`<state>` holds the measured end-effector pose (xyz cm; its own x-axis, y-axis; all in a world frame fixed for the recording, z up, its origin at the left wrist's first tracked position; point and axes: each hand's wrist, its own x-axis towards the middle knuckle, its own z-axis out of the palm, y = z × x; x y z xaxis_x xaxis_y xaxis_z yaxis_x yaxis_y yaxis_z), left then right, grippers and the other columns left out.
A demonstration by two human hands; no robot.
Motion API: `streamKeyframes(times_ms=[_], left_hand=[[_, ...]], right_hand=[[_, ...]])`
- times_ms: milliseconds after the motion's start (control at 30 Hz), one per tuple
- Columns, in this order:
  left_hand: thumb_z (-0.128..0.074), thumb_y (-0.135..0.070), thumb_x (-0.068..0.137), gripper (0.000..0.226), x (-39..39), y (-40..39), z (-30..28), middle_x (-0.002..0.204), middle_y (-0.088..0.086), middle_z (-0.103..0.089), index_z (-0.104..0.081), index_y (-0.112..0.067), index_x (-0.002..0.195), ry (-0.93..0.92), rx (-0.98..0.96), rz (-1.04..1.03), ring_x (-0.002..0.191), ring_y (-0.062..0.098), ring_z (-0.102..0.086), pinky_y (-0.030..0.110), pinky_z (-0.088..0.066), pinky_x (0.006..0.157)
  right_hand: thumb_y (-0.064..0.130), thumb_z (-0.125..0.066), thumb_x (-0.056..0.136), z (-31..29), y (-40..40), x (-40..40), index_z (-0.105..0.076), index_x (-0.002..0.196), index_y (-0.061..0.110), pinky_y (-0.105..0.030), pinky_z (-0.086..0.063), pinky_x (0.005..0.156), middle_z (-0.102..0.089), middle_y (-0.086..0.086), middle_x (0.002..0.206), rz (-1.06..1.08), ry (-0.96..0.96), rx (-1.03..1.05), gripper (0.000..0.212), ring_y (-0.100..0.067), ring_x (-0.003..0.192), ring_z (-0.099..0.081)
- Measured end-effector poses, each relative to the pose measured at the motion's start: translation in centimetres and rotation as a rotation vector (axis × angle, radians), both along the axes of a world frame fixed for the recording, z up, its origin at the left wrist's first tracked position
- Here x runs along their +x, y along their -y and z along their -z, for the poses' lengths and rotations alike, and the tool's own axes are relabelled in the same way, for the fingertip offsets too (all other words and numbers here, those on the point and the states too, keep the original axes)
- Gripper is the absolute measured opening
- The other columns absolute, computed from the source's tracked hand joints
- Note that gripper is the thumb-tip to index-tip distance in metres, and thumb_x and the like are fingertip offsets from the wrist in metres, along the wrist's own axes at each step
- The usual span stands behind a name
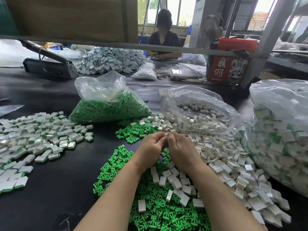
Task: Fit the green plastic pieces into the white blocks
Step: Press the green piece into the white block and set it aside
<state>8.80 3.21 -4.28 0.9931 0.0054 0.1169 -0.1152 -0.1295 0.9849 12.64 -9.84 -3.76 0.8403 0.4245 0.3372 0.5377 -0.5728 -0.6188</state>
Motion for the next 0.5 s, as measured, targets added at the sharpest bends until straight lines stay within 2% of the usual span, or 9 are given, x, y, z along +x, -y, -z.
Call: streamKeyframes(times_ms=[133, 300, 400, 500], left_hand=[[-0.047, -0.016, 0.103, 0.023, -0.1, 0.0, -0.1, 0.057, -0.018, -0.054, -0.060, -0.014, 0.083, 0.008, 0.030, 0.009, 0.054, 0.002, -0.049, 0.026, -0.050, 0.046], [-0.044, -0.013, 0.104, 0.022, -0.4, 0.4, -0.9, 0.058, -0.022, -0.060, -0.057, -0.010, 0.086, 0.021, 0.044, 0.052, 0.057, -0.001, -0.056, 0.019, -0.046, 0.044], [-0.043, -0.014, 0.104, 0.022, -0.4, 0.7, -1.2, 0.061, -0.019, -0.058, -0.056, -0.009, 0.088, 0.015, 0.046, 0.041, 0.060, 0.005, -0.052, 0.024, -0.044, 0.043], [-0.043, -0.013, 0.104, 0.020, -0.4, 0.8, -1.3, 0.065, -0.015, -0.058, -0.058, -0.008, 0.091, 0.018, 0.035, 0.035, 0.062, 0.006, -0.054, 0.028, -0.045, 0.044]], right_hand=[[0.041, -0.023, 0.090, 0.0, 0.1, -0.1, -0.049, 0.069, 0.026, -0.026, -0.039, 0.058, -0.060, 0.003, 0.073, 0.004, -0.022, 0.008, 0.036, -0.008, 0.067, -0.054], [0.039, -0.027, 0.092, 0.0, 0.3, 0.0, -0.060, 0.076, 0.013, -0.039, -0.052, 0.070, -0.067, -0.003, 0.076, 0.028, -0.041, 0.106, 0.045, -0.020, 0.075, -0.063], [0.030, -0.035, 0.100, 0.2, 0.3, 0.0, -0.060, 0.073, 0.012, -0.043, -0.052, 0.066, -0.065, -0.003, 0.069, 0.078, -0.046, 0.216, 0.040, -0.022, 0.069, -0.063], [0.024, -0.039, 0.103, 0.2, 0.1, 0.0, -0.058, 0.070, 0.014, -0.040, -0.050, 0.060, -0.061, 0.000, 0.064, 0.094, -0.055, 0.299, 0.039, -0.019, 0.064, -0.060]])
